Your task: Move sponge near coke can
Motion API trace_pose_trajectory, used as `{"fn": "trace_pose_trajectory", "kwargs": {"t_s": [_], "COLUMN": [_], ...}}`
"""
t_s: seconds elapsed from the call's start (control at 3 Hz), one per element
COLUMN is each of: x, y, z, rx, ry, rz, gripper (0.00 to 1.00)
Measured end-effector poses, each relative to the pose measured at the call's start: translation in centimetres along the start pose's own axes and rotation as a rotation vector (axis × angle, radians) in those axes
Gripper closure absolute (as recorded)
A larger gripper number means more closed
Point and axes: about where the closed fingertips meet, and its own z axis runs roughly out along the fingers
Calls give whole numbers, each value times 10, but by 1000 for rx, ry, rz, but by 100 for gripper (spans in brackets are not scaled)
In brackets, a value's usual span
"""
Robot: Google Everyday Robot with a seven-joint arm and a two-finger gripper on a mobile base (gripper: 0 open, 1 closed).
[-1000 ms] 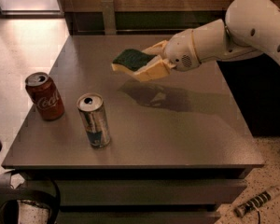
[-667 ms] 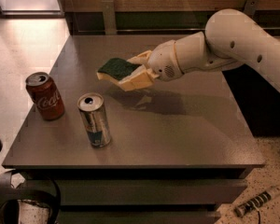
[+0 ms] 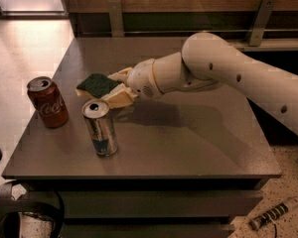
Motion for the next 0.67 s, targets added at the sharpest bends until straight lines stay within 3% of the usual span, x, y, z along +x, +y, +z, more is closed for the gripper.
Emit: {"fn": "trace_pose_trajectory", "kwargs": {"t_s": [0.33,0.67], "x": [-1,-3], "y": [1,3], "z": [3,5], "rx": [0,-5], "ry": [-2,-2], "rz": [-2,-5], "gripper": [85,54]}}
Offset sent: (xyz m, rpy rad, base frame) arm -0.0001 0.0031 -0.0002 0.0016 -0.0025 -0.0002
